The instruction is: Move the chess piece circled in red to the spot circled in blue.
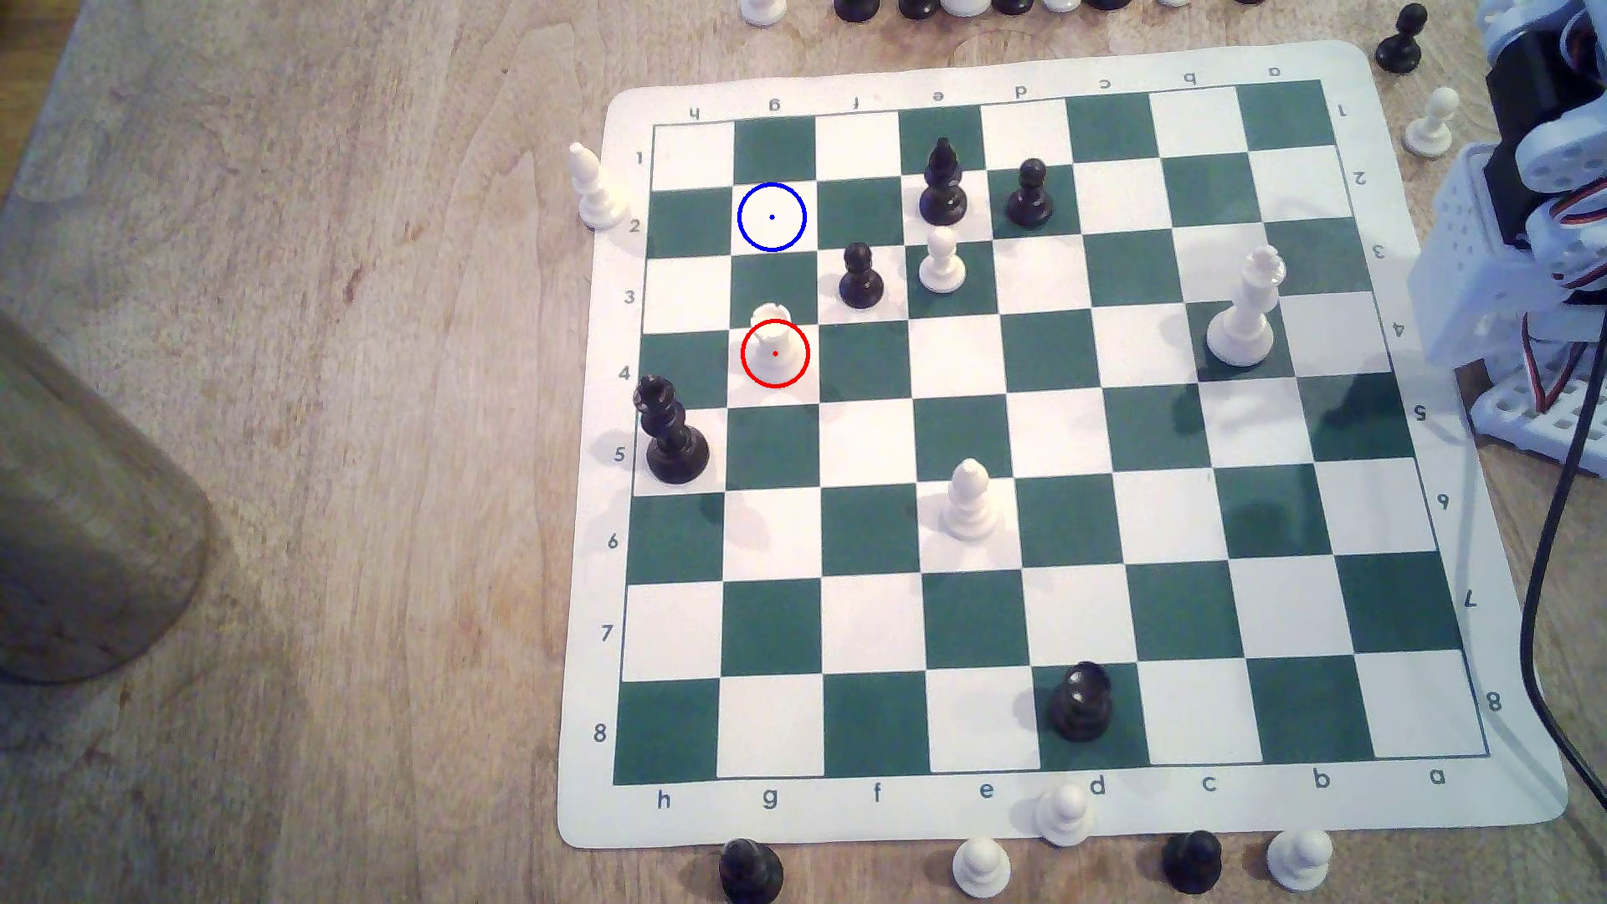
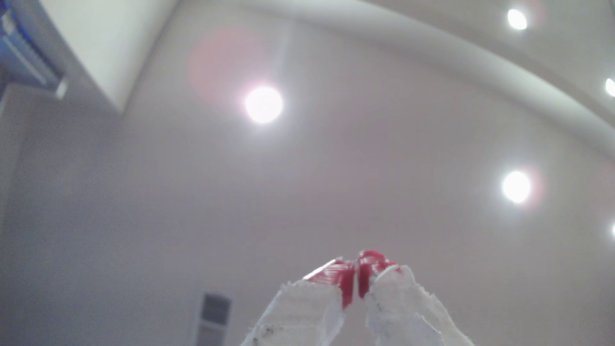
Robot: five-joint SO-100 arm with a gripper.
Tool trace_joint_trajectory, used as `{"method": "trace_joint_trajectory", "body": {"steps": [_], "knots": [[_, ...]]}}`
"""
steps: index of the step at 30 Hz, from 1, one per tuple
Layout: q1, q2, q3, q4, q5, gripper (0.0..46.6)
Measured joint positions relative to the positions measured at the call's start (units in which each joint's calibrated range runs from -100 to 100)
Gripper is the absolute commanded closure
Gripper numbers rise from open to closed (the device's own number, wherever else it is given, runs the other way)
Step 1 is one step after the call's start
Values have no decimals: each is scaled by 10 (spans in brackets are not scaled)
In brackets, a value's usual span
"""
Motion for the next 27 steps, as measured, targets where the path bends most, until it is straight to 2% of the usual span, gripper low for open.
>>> {"method": "trace_joint_trajectory", "body": {"steps": [5, 11, 20, 21, 27], "knots": [[1, 0, 0, 15, 0, 464], [0, 1, 0, 199, 2, 464], [-13, 3, -11, 670, 2, 464], [-14, 3, -25, 759, 2, 464], [-15, 11, -94, 1010, 3, 455]]}}
